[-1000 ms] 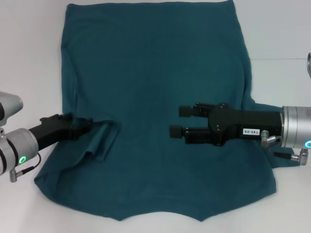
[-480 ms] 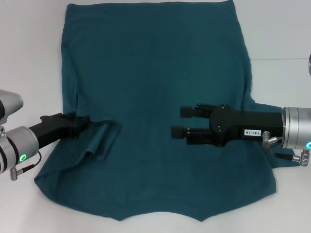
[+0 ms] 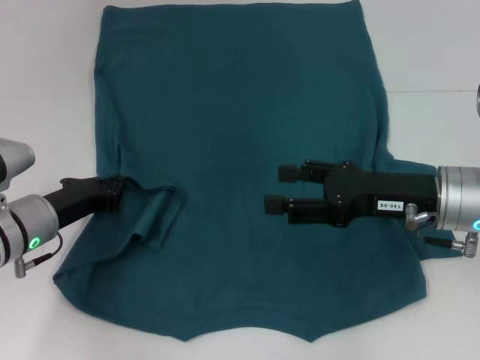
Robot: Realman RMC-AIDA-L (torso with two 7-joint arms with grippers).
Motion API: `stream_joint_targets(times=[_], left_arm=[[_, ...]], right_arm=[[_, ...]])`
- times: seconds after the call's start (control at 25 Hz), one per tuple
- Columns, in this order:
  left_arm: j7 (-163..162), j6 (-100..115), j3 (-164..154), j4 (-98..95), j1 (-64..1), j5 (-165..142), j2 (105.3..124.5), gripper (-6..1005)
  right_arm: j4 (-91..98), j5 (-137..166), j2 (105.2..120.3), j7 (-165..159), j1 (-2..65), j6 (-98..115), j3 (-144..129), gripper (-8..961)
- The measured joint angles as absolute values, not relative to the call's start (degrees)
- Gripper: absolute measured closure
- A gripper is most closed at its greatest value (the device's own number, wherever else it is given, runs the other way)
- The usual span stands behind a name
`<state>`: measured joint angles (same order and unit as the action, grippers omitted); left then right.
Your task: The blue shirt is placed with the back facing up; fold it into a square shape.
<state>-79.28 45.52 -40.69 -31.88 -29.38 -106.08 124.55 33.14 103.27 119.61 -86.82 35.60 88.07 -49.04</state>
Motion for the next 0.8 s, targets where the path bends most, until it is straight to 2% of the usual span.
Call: stream_joint_targets(times=[0.2,0.8], left_arm=[[-79.3,45.5,-40.7,-32.0,-29.4,-106.1,124.48,948],[-80.0,48.6,-40.7,-32.3,-30.3,-106.1,124.37,944]], right_arm=[[33.1,103.3,119.61,-86.8,35.6,88.1,-49.0,100],[33.1,103.3,119.61,-86.5,35.5,88.0,-48.9,101]])
